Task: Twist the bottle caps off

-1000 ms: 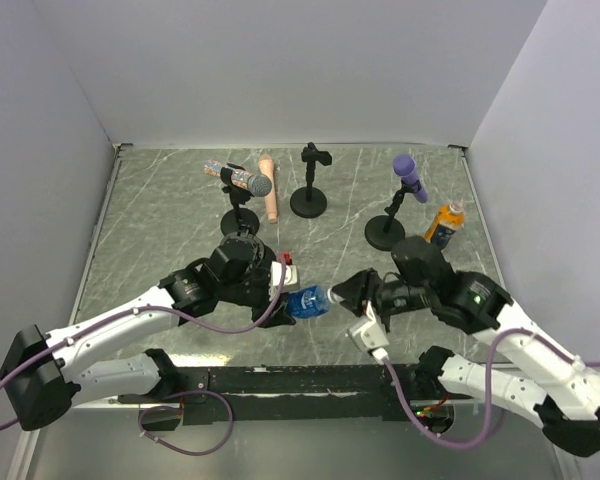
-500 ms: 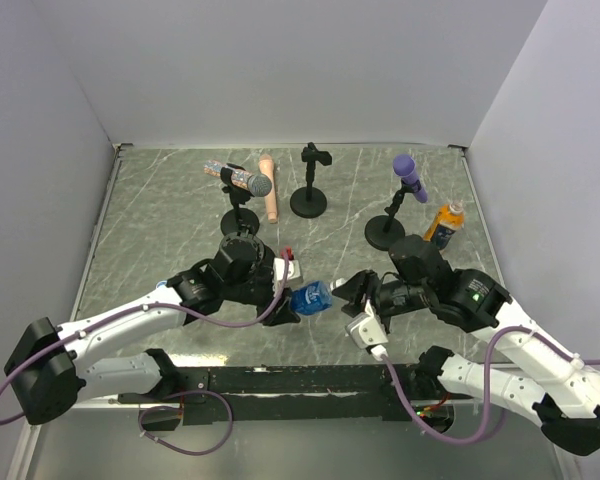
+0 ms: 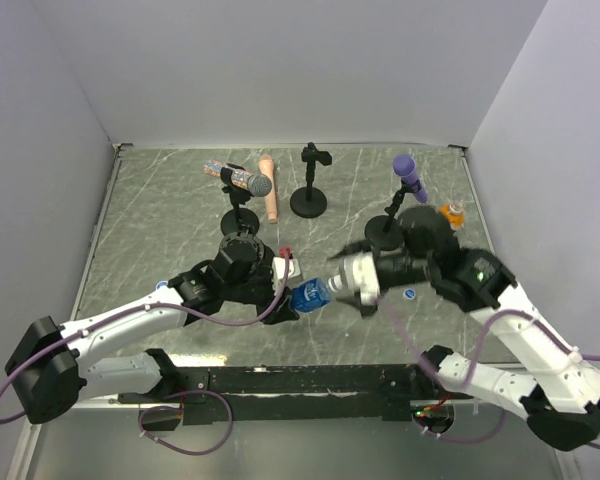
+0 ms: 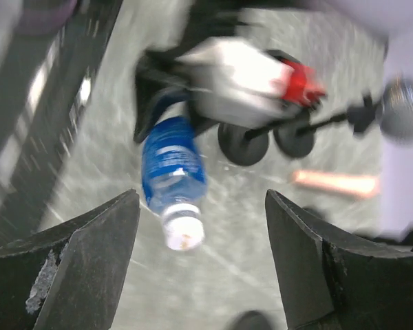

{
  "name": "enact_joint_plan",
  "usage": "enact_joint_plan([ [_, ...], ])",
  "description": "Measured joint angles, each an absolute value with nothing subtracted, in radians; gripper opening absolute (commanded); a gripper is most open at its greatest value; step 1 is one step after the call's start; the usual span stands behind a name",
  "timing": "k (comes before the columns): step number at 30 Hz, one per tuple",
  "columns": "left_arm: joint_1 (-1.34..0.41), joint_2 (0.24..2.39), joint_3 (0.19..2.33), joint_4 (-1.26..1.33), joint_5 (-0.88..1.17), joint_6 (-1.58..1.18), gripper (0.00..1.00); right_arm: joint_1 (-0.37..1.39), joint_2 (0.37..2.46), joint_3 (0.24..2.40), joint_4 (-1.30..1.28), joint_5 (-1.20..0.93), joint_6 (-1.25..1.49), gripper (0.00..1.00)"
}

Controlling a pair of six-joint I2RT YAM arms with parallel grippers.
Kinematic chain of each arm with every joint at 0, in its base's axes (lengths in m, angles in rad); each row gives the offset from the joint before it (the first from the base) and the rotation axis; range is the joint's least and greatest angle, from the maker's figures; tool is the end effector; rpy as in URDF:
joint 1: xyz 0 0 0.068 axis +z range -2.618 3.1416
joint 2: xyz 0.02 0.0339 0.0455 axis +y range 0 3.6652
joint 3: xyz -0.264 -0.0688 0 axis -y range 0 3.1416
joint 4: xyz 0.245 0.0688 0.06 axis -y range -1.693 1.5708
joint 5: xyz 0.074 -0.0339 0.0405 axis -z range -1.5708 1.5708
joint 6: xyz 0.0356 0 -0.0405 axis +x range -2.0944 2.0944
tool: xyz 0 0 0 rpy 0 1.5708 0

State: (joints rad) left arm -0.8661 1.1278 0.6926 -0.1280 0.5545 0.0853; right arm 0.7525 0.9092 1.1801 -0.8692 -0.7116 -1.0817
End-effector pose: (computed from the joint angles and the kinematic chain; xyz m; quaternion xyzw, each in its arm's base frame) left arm 0.1428 -0.1968 0.2475 0.5032 0.6883 -0.3984 0.3382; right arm 0.1018 0.1272 0.3883 -0.7569 0.3747 0.2320 0.4826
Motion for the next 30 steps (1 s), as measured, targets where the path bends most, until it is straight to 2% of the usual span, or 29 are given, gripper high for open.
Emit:
enact_joint_plan([
  [6,-0.866,1.061,0.646,-0.111,0.492,0.084,0.01,0.496,1.128,1.440,-0.902,-0.880,-0.629,0.79],
  [14,-0.866,1.035,0.638,-0.019,0.417,0.013,0.01,0.452,1.380,1.499,-1.082,-0.981,-0.264,0.78],
  [18,-0.866,1.024,0.627,-0.004,0.394,-0.013,0.01,0.442,1.405,1.482,-1.106,-0.992,-0.176,0.78],
  [22,-0.866,1.022,0.627,-0.003,0.387,-0.022,0.01,0.434,1.405,1.482,-1.116,-0.996,-0.149,0.73],
  [27,-0.867,1.022,0.627,0.002,0.387,-0.024,0.01,0.432,1.406,1.482,-1.121,-0.995,-0.146,0.66],
  [30,-0.867,1.022,0.627,0.006,0.387,-0.031,0.01,0.429,1.406,1.481,-1.121,-0.992,-0.146,0.58],
])
